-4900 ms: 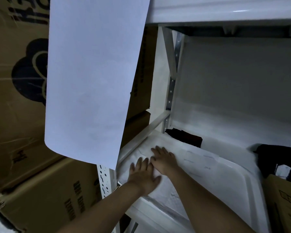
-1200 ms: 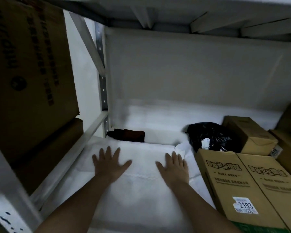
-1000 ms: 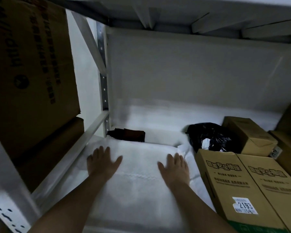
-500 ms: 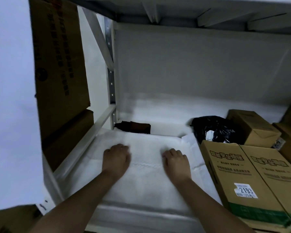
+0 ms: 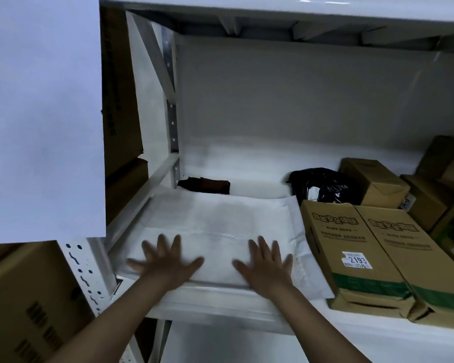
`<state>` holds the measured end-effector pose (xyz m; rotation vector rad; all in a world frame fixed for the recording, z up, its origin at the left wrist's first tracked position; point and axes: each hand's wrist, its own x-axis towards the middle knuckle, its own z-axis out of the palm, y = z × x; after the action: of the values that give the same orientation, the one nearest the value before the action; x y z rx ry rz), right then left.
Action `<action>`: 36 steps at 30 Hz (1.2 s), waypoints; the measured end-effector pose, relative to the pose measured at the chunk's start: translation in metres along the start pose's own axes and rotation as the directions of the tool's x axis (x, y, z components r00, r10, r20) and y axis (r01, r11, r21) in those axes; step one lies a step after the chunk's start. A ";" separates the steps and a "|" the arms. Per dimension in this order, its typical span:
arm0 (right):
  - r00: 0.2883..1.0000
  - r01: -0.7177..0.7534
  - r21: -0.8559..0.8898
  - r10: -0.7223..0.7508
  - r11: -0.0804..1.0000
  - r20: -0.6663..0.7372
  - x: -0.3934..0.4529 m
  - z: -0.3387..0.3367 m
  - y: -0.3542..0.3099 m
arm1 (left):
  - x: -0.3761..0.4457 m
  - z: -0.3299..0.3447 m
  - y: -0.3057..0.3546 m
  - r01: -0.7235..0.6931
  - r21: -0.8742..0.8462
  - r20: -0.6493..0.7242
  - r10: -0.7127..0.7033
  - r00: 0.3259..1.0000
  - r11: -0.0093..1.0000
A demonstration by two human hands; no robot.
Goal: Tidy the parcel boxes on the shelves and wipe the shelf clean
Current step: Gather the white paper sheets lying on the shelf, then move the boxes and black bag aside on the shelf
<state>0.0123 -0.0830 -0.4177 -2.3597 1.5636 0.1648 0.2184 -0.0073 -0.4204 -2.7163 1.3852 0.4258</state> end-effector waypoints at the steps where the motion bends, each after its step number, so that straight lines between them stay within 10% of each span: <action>1: 1.000 -0.005 0.009 0.005 1.000 0.008 -0.001 0.000 0.001 | 0.000 -0.001 -0.002 0.008 -0.001 0.006 -0.008 1.000 1.000; 13: 0.960 -0.064 -0.162 0.016 0.985 -0.280 -0.036 -0.010 0.007 | -0.001 -0.001 -0.007 0.033 0.017 -0.014 -0.033 0.999 0.999; 23: 0.969 -0.099 -0.156 0.060 0.983 -0.239 -0.031 -0.017 0.010 | -0.005 -0.002 -0.003 0.036 0.044 -0.041 -0.034 0.999 0.998; 36: 0.924 -0.040 0.140 0.090 0.989 -0.371 -0.031 -0.082 0.022 | -0.017 -0.054 0.083 -0.450 -0.168 -0.051 0.448 0.893 0.877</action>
<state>-0.0260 -0.0898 -0.3363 -2.3346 1.7582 -0.3905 0.1540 -0.0534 -0.3579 -2.4992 2.0822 0.5845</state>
